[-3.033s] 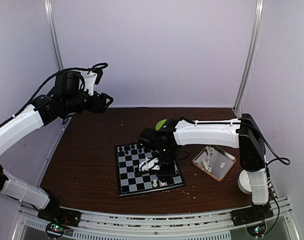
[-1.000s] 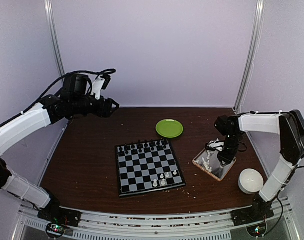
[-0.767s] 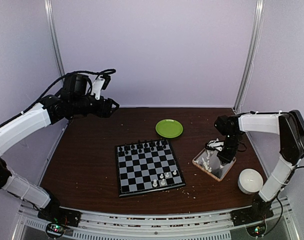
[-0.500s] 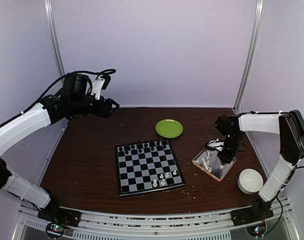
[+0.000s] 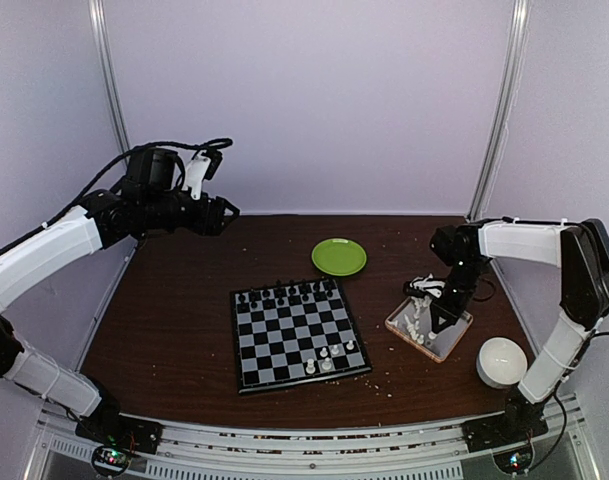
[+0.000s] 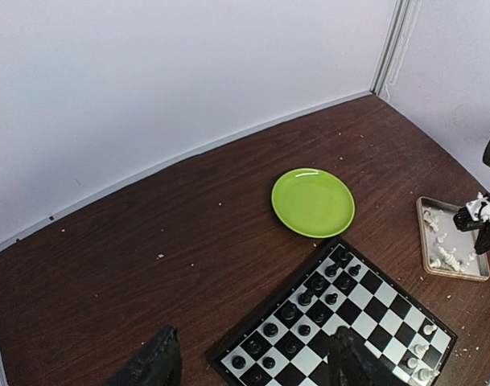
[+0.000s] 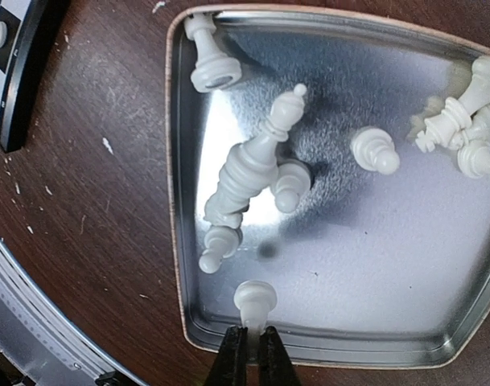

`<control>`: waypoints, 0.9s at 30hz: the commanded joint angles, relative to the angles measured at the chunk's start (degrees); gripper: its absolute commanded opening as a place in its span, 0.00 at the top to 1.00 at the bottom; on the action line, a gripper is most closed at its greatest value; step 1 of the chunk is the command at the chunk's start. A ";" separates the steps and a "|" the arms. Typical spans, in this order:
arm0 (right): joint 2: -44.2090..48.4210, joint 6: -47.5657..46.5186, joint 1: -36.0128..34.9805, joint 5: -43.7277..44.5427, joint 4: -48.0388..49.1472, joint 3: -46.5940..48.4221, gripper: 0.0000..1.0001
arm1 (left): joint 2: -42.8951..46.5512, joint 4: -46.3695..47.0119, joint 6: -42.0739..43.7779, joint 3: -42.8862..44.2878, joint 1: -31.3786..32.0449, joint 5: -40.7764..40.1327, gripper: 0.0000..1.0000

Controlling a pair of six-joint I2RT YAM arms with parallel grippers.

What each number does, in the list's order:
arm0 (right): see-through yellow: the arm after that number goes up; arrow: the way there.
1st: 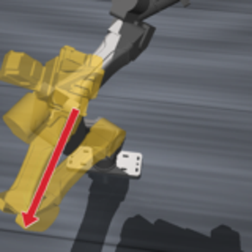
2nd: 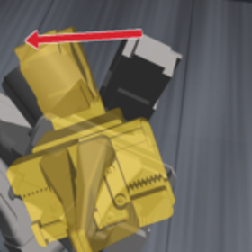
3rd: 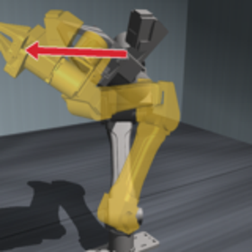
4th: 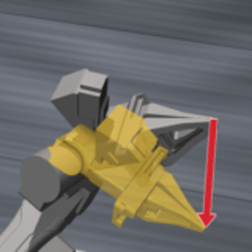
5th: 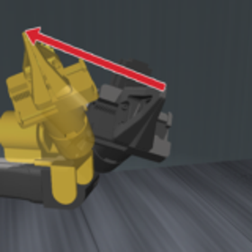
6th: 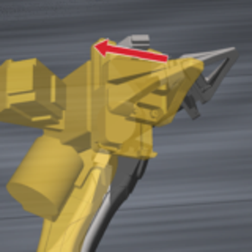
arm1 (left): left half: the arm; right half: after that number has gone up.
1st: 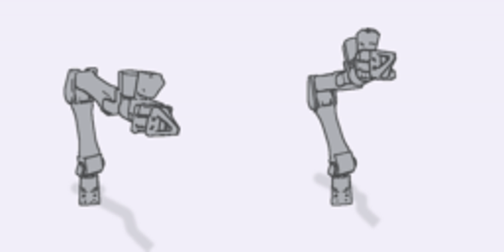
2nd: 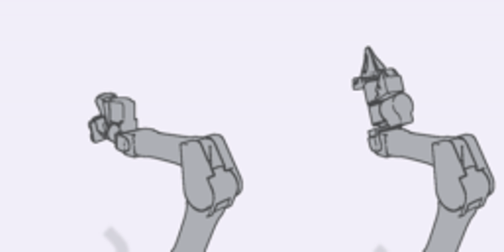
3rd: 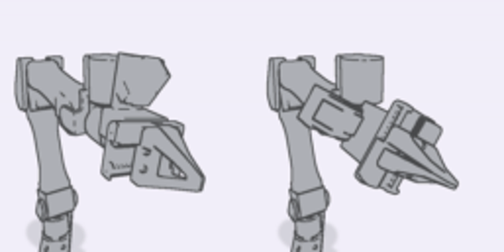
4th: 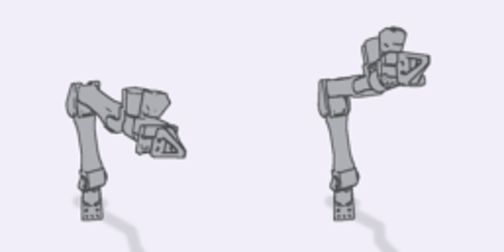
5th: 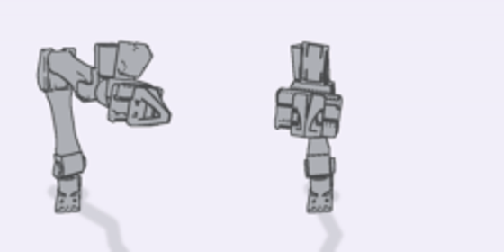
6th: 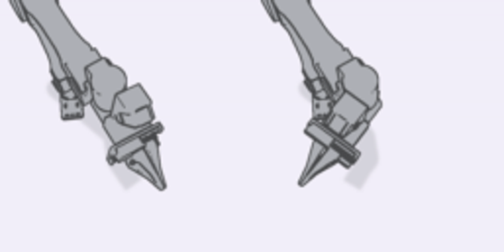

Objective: Set up the chess pieces on the board
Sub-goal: Place the knight at g1.

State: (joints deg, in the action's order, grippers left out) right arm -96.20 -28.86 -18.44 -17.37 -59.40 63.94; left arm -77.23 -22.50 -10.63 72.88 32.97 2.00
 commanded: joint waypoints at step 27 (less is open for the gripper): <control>-9.71 -1.20 -27.04 -5.65 -9.71 29.56 0.99 | -1.52 0.62 0.94 2.18 -0.40 -2.41 0.36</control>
State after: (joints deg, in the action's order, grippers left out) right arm -103.88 -29.65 -41.50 -25.65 -66.26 89.58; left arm -78.24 -22.59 -10.59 72.88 32.97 0.19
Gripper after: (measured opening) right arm 0.038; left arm 0.638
